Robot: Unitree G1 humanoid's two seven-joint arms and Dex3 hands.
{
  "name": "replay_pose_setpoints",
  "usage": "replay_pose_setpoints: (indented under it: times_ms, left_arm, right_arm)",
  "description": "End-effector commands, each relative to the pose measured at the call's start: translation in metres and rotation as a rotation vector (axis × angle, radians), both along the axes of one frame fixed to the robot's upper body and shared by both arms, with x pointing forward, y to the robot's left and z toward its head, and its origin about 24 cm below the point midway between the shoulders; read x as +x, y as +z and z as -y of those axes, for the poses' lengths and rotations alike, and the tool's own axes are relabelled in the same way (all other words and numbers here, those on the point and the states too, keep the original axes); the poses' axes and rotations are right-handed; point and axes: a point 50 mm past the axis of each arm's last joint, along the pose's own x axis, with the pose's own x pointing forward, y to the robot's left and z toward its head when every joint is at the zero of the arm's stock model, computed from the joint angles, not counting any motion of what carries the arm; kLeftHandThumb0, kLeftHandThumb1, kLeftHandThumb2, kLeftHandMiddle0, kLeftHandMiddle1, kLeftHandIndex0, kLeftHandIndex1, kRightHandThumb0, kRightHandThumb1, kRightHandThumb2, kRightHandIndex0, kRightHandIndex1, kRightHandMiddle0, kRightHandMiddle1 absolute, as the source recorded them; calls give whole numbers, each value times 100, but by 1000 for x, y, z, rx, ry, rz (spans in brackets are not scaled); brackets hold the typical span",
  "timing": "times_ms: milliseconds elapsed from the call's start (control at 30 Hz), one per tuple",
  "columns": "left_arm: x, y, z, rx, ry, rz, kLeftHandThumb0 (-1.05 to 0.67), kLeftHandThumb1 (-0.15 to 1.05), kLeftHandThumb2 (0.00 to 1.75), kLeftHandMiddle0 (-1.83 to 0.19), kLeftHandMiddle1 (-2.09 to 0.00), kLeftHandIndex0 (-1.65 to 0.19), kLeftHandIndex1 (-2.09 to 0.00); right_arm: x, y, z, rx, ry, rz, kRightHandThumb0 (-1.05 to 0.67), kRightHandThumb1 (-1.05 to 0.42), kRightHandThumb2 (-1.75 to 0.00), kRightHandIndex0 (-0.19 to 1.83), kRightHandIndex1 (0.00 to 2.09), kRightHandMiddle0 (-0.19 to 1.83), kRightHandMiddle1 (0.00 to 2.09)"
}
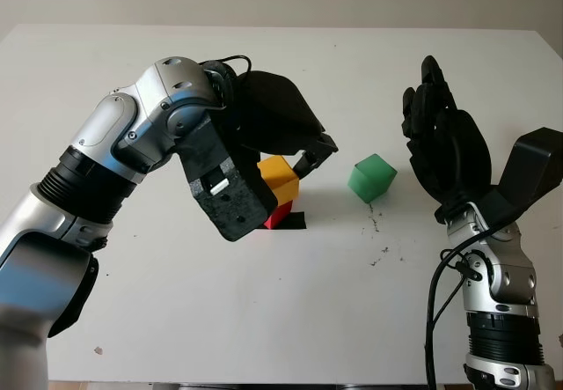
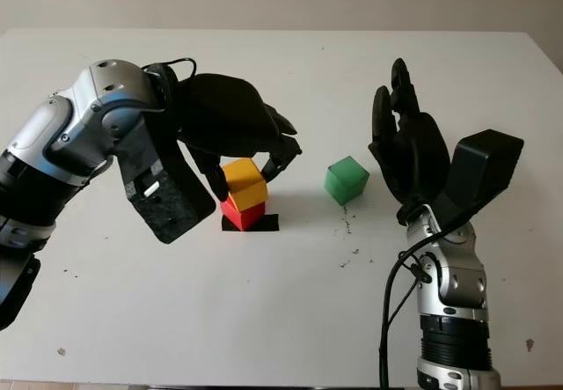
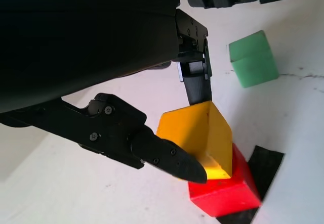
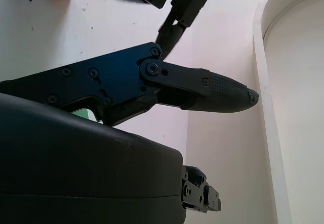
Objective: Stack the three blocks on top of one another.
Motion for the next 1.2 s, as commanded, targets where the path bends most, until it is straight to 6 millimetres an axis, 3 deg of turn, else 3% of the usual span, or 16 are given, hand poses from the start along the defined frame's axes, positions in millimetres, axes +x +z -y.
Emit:
replay_pose_setpoints:
  times_ms: [0,100,267,333,367,433,500,767,933,1167]
  left_arm:
    - [-2,-3,-1,33,8,8,-69,94,6,14,-2,-5,-27]
    - [-3,0,-1,88,49,19,-70,93,5,19,0,6,-6]
    - [-5,5,-6,122,81,33,-38,93,6,19,0,10,-4]
    - [-5,7,-8,118,94,25,-33,95,6,19,0,10,-5]
    - [-5,8,-9,117,104,16,-38,94,6,19,0,11,-4]
    - [-6,11,-10,106,129,-13,-63,93,5,19,0,12,-4]
    - [-8,14,-12,86,144,-48,-70,92,5,19,0,12,-5]
    - [-12,27,-29,-39,199,-184,-67,90,5,19,0,17,-3]
    - [-8,39,-56,-241,259,-195,-67,101,9,19,0,19,0]
    - [0,45,-117,-716,393,-243,-84,105,49,19,0,19,0]
  right_arm:
    - [-2,2,0,6,3,14,-71,-105,-63,-19,0,-19,0]
    - [-2,2,0,8,2,15,-71,-105,-62,-19,0,-19,0]
    - [-2,1,1,12,2,19,-71,-105,-62,-19,0,-19,1]
    - [-2,1,1,10,2,20,-72,-105,-62,-19,0,-19,1]
    - [-2,1,1,10,1,20,-72,-105,-62,-19,0,-19,2]
    - [-2,1,2,11,2,21,-72,-105,-61,-19,0,-19,2]
    - [-2,1,2,10,5,22,-71,-105,-61,-19,0,-19,2]
    - [-1,4,2,-7,8,30,-73,-105,-60,-19,0,-19,2]
    - [-1,10,4,-38,5,61,-72,-105,-59,-19,0,-19,3]
    - [5,28,19,-134,1,116,-75,-105,-45,-19,0,-18,4]
